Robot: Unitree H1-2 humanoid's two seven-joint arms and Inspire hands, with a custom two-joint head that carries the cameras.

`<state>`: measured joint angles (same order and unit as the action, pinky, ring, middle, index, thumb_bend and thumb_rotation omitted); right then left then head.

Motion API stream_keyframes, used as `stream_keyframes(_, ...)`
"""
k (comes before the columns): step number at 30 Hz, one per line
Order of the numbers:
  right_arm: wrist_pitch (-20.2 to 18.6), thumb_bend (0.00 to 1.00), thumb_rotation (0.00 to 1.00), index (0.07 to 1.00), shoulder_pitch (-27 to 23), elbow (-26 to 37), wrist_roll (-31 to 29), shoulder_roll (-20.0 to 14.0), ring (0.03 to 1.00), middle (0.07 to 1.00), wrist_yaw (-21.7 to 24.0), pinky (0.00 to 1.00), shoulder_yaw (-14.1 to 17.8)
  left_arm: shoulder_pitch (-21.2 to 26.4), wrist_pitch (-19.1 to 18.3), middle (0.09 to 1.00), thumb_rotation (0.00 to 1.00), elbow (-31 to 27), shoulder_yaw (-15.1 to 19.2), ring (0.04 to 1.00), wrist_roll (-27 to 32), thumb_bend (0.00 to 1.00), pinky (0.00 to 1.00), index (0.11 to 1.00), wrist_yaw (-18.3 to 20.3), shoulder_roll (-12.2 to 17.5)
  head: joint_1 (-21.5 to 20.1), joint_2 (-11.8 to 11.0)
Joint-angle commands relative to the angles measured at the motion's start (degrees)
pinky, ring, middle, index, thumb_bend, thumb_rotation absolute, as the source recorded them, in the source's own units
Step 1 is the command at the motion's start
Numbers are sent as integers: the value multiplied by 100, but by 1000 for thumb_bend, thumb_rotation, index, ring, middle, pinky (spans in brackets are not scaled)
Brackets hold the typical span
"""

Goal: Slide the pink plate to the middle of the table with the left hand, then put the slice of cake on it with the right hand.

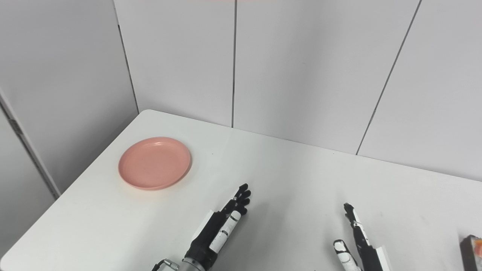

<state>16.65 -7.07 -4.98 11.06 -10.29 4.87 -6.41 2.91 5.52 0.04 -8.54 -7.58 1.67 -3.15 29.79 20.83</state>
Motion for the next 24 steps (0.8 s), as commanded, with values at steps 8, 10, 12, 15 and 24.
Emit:
stream_keyframes(8, -8, 302, 1000, 966, 163, -164, -58, -65, 975, 972, 9, 985, 57, -173, -125, 973, 1000, 90, -55, 963, 8, 408, 943, 957, -8, -70, -47, 123)
stream_keyframes(10, -18, 294, 1000, 961, 166, -139, -69, -79, 971, 966, 22, 984, 65, -149, -225, 968, 1000, -88, -79, 955, 5, 409, 931, 951, 28, -67, -10, 202)
stream_keyframes(12, -27, 286, 1000, 960, 177, -110, -69, -84, 969, 964, 15, 985, 79, -106, -365, 967, 1000, -274, -97, 954, 11, 415, 928, 949, 65, -51, 22, 258)
stream_keyframes(15, 2, 272, 1000, 964, 184, -90, -90, -108, 969, 966, 40, 985, 83, -10, -533, 962, 1000, -508, -74, 949, 101, 417, 920, 947, 114, -28, 42, 318)
stream_keyframes(24, 5, 284, 1000, 969, 186, -53, -208, -92, 972, 975, 121, 977, 104, 585, -1167, 960, 1000, -1296, 156, 944, 505, 406, 925, 939, 394, 250, 32, 423)
